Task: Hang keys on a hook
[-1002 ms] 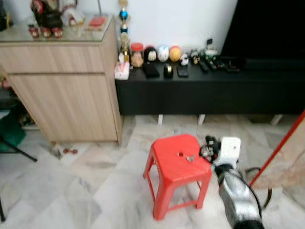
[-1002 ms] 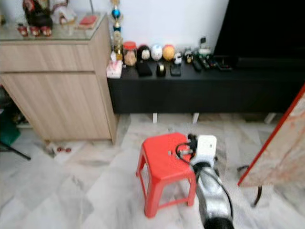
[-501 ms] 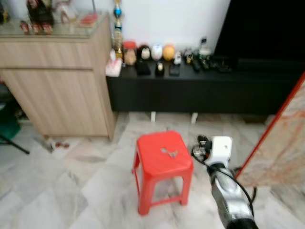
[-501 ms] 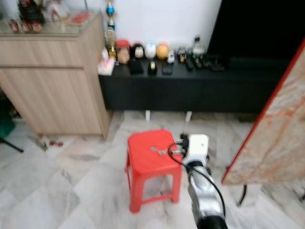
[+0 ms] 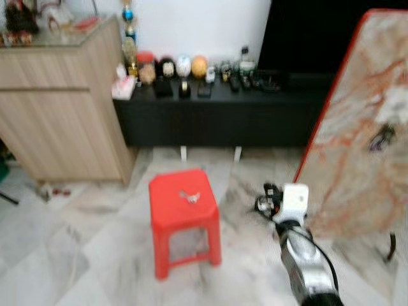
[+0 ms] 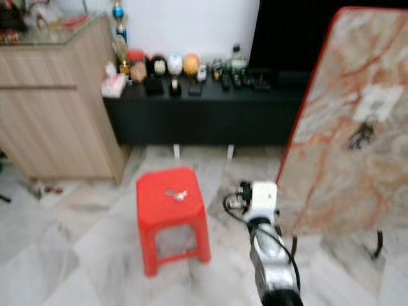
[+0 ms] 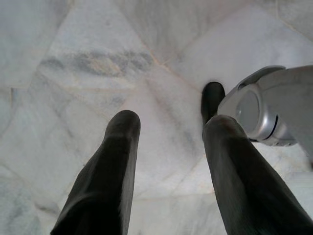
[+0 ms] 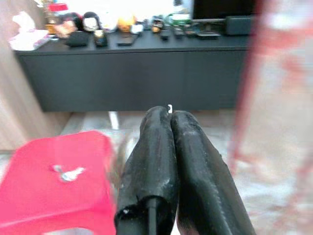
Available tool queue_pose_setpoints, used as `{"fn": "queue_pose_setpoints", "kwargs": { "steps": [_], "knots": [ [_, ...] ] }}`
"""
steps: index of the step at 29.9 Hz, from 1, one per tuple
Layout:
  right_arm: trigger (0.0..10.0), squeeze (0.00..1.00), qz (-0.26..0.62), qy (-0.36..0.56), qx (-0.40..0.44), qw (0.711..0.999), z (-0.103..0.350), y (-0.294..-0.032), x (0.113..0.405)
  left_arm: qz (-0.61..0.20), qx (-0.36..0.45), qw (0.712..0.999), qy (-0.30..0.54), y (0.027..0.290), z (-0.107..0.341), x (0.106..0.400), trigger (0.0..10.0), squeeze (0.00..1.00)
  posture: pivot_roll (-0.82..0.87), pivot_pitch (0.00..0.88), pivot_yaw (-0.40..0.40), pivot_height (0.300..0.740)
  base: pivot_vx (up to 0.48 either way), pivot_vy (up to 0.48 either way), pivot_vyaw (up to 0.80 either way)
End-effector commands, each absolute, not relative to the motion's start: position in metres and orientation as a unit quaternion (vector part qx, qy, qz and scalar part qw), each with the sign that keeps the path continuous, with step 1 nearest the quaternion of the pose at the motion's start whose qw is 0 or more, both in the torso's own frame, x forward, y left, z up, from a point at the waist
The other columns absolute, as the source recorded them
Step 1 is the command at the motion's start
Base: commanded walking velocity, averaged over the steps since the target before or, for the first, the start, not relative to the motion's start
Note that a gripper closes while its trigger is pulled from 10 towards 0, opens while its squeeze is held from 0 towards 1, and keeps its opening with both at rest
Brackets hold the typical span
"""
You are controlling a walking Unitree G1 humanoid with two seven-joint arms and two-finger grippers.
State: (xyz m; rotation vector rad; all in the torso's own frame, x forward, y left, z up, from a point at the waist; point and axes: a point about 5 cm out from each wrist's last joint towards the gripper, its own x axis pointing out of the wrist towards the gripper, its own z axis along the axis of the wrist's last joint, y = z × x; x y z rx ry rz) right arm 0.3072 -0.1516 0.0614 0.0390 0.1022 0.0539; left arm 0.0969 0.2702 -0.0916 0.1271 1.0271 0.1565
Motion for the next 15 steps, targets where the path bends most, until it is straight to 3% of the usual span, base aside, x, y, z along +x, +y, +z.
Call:
{"fn": "queue_pose_setpoints", "kwargs": {
  "steps": [1, 15],
  "knots": [
    [10.0, 0.0, 0.007, 0.046, 0.016, 0.999, 0.0634, -0.1634, 0.3064, 0.07, 0.056, 0.862, 0.499, 0.2666, -0.0941, 0.093, 10.0, 0.0, 0.15, 0.0, 0.003, 0.74, 0.0, -0.416, 0.0],
    [10.0, 0.0, 0.0, 0.038, 0.013, 0.999, 0.0685, -0.1635, 0.3101, 0.069, 0.057, 0.863, 0.497, 0.267, -0.0933, 0.096, 10.0, 0.0, 0.15, 0.0, 0.011, 0.74, 0.0, -0.416, 0.0]
  ]
}}
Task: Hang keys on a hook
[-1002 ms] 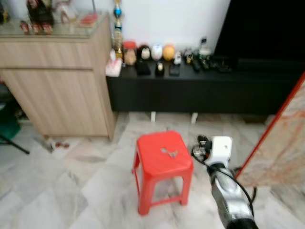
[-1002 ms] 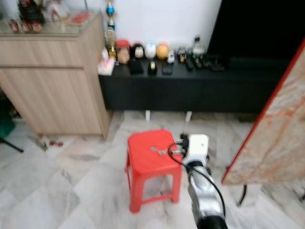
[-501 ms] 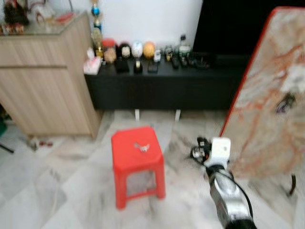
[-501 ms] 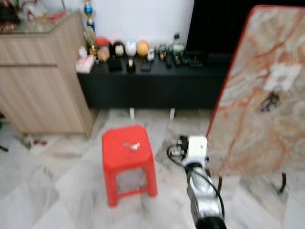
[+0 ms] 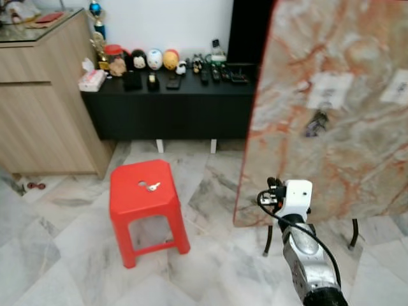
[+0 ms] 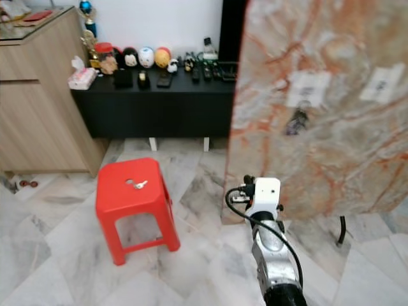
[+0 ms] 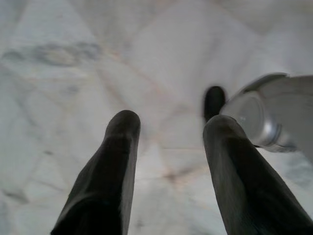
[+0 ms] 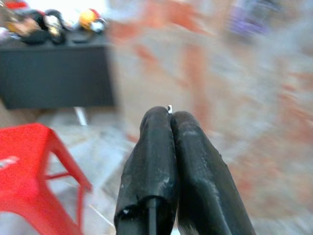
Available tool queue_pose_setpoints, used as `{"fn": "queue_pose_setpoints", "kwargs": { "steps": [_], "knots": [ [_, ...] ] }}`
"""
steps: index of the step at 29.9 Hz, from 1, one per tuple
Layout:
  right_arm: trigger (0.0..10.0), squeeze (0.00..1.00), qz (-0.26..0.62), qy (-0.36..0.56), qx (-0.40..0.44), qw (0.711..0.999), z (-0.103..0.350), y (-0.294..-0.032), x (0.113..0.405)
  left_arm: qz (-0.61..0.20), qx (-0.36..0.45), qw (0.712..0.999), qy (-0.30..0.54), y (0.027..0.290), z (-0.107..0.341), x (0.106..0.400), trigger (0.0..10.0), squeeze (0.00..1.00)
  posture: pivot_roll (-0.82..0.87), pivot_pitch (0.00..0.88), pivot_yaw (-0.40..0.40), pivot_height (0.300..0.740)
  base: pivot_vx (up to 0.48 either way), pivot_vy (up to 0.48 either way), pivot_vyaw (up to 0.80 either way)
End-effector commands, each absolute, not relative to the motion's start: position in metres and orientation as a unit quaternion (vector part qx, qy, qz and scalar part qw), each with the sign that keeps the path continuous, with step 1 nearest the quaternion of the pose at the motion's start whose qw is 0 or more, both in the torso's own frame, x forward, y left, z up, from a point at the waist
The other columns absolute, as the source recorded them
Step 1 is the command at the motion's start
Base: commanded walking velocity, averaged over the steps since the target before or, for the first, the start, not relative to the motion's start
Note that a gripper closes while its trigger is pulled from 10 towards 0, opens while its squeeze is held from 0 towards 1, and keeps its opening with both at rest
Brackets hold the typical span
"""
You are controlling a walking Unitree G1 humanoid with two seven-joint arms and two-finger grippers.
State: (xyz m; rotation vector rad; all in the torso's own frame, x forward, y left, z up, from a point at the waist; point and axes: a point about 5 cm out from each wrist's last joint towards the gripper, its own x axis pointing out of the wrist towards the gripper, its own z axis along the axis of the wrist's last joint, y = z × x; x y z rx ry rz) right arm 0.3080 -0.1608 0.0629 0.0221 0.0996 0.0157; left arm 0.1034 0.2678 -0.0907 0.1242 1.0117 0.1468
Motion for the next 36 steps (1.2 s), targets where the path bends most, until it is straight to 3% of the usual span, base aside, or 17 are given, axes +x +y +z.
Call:
{"fn": "queue_pose_setpoints", "kwargs": {
  "steps": [1, 5, 22, 36],
  "knots": [
    [10.0, 0.0, 0.0, 0.038, 0.013, 0.999, 0.069, -0.163, 0.31, 0.069, 0.058, 0.863, 0.497, 0.267, -0.093, 0.096, 10.0, 0.0, 0.15, 0.0, 0.01, 0.74, 0.0, -0.416, 0.0],
    [10.0, 0.0, -0.002, 0.04, 0.013, 0.999, 0.068, -0.164, 0.309, 0.069, 0.057, 0.863, 0.497, 0.267, -0.093, 0.097, 10.0, 0.0, 0.16, 0.0, 0.01, 0.74, 0.0, -0.414, 0.0],
    [10.0, 0.0, -0.021, 0.043, 0.009, 0.999, 0.068, -0.172, 0.31, 0.082, 0.041, 0.863, 0.497, 0.267, -0.093, 0.098, 10.0, 0.0, 0.15, 0.0, 0.011, 0.74, 0.0, 0.0, 0.0],
    [10.0, 0.0, -0.073, 0.044, -0.015, 0.996, 0.073, -0.193, 0.314, 0.08, 0.04, 0.862, 0.498, 0.266, -0.094, 0.099, 10.0, 0.0, 0.15, 0.0, 0.005, 0.74, 0.294, 0.0, 0.0]
  ]
}}
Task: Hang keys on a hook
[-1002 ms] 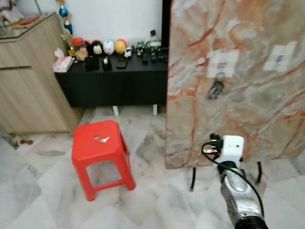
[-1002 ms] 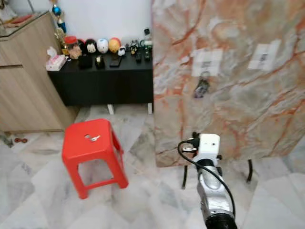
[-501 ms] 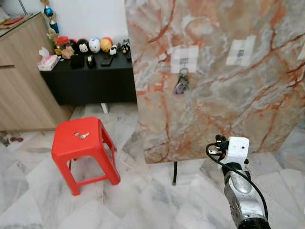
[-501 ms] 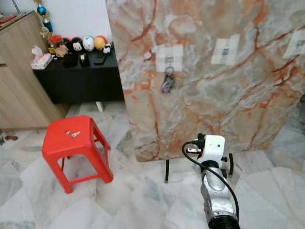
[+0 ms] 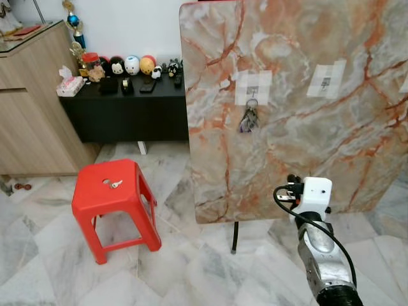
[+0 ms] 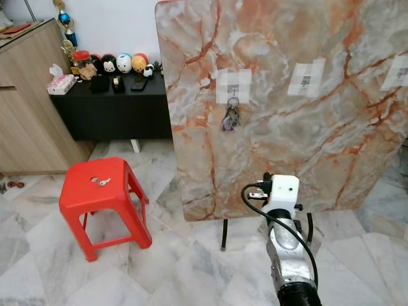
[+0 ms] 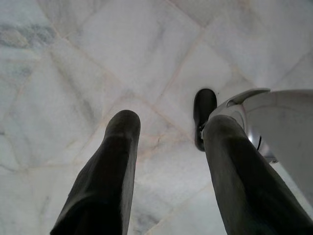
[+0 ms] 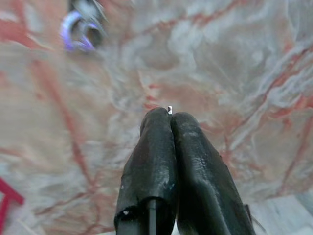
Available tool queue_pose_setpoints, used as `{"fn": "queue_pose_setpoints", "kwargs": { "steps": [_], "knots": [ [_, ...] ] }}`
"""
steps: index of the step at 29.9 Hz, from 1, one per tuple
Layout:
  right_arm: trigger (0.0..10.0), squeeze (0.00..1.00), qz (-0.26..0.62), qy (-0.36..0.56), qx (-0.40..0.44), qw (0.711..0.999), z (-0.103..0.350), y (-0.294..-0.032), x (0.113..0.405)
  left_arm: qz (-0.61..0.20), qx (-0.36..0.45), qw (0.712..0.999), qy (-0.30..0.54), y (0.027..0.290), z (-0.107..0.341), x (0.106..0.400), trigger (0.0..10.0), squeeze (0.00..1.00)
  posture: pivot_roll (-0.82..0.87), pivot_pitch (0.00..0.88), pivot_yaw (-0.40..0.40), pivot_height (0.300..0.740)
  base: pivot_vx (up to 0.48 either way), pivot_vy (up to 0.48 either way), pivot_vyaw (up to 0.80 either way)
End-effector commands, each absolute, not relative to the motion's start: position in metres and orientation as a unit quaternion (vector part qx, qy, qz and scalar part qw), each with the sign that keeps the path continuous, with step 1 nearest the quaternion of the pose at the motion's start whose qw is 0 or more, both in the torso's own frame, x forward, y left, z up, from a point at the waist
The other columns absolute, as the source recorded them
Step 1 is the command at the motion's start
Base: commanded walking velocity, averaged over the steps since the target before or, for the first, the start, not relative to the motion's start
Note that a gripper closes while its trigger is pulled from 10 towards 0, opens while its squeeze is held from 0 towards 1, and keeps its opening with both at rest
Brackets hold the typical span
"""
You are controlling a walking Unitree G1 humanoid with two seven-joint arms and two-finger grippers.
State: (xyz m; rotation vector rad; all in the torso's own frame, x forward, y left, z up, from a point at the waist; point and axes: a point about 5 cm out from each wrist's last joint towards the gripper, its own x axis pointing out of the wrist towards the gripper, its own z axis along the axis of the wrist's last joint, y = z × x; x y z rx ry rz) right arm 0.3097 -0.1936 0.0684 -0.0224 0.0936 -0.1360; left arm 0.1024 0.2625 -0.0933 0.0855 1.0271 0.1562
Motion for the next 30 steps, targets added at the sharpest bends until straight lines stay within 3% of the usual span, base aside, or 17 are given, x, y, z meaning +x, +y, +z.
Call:
{"fn": "queue_pose_setpoints", "kwargs": {
  "steps": [1, 24, 30],
  "knots": [
    [10.0, 0.0, -0.074, 0.046, -0.017, 0.996, 0.0725, -0.1936, 0.3141, 0.08, 0.04, 0.862, 0.498, 0.2656, -0.0936, 0.099, 10.0, 0.0, 0.15, 0.0, 0.005, 0.74, 0.311, 0.0, 0.0],
    [10.0, 0.0, -0.091, 0.041, -0.018, 0.995, 0.0743, -0.1949, 0.3168, 0.081, 0.041, 0.863, 0.498, 0.2659, -0.0935, 0.0992, 10.0, 0.0, 0.15, 0.0, 0.001, 0.74, 0.353, 0.0, 0.0],
    [10.0, 0.0, -0.092, 0.031, -0.018, 0.995, 0.0774, -0.1948, 0.3172, 0.081, 0.042, 0.863, 0.498, 0.2659, -0.0934, 0.0997, 10.0, 0.0, 0.15, 0.0, 0.002, 0.74, 0.0, 0.0, 0.0]
  ]
}}
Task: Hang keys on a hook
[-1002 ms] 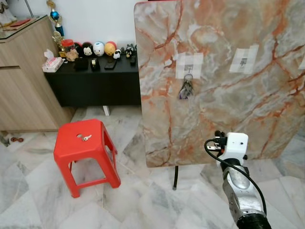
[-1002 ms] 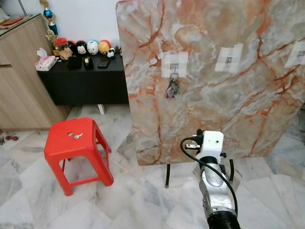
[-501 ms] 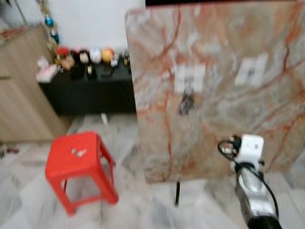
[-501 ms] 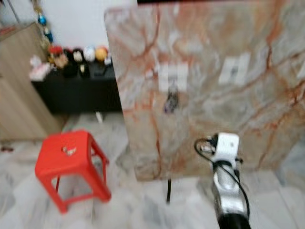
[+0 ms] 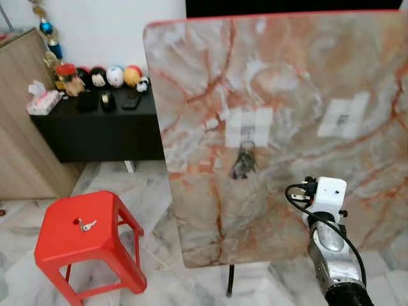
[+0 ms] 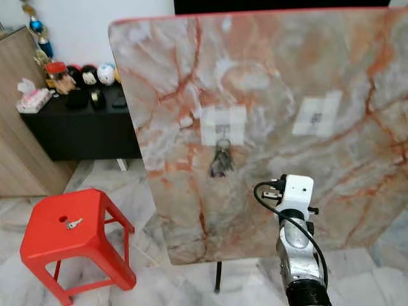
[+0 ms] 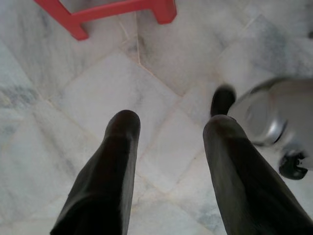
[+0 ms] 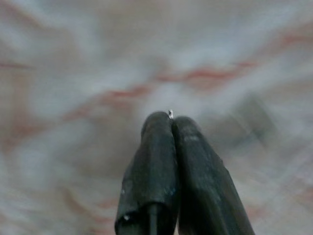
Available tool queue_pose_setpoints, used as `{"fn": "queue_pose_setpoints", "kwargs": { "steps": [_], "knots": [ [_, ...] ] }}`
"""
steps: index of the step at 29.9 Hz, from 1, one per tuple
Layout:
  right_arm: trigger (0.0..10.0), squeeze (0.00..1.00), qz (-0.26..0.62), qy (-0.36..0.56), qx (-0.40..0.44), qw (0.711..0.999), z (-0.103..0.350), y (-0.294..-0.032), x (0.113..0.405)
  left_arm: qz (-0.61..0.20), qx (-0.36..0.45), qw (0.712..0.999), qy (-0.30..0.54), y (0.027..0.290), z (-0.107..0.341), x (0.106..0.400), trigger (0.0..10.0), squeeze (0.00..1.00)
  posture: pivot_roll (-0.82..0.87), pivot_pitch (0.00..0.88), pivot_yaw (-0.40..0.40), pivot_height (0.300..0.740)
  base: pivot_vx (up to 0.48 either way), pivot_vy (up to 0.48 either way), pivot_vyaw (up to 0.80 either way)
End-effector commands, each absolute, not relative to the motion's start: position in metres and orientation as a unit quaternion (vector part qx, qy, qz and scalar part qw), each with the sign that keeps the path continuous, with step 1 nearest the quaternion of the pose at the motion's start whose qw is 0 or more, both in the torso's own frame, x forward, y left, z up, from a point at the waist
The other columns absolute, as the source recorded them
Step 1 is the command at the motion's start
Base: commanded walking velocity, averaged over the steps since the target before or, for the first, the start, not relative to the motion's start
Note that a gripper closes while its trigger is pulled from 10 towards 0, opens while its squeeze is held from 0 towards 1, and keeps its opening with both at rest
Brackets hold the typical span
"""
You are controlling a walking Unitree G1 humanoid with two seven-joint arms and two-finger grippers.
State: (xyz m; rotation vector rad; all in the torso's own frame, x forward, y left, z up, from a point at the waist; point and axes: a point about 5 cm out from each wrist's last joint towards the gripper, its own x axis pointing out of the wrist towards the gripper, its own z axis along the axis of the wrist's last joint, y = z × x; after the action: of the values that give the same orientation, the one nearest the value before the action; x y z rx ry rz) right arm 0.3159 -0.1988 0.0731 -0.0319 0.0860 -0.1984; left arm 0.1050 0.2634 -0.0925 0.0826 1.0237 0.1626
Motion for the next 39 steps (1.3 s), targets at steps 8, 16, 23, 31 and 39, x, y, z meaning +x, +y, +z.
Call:
{"fn": "queue_pose_setpoints", "kwargs": {
  "steps": [8, 16, 23, 31, 39],
  "knots": [
    [10.0, 0.0, -0.109, -0.016, -0.058, 0.992, 0.095, -0.197, 0.32, 0.078, 0.041, 0.863, 0.498, 0.265, -0.093, 0.1, 10.0, 0.0, 0.15, 0.0, 0.003, 0.74, 0.0, 0.0, 0.0],
    [10.0, 0.0, -0.137, -0.087, -0.07, 0.984, 0.13, -0.203, 0.326, 0.077, 0.04, 0.863, 0.498, 0.265, -0.093, 0.101, 10.0, 0.0, 0.15, 0.0, 0.003, 0.74, 0.0, 0.0, 0.0],
    [10.0, 0.0, -0.179, -0.128, -0.073, 0.973, 0.155, -0.213, 0.329, 0.076, 0.039, 0.863, 0.498, 0.265, -0.093, 0.101, 10.0, 0.0, 0.15, 0.0, 0.006, 0.74, 0.0, 0.0, 0.0],
    [10.0, 0.0, -0.196, -0.147, -0.107, 0.963, 0.17, -0.222, 0.328, 0.075, 0.039, 0.863, 0.497, 0.265, -0.093, 0.101, 10.0, 0.0, 0.15, 0.0, 0.006, 0.74, 0.0, 0.0, 0.0],
    [10.0, 0.0, -0.215, -0.136, -0.154, 0.955, 0.176, -0.236, 0.331, 0.074, 0.037, 0.864, 0.497, 0.264, -0.093, 0.101, 10.0, 0.0, 0.14, 0.0, 0.007, 0.74, 0.0, 0.0, 0.0]
  ]
}}
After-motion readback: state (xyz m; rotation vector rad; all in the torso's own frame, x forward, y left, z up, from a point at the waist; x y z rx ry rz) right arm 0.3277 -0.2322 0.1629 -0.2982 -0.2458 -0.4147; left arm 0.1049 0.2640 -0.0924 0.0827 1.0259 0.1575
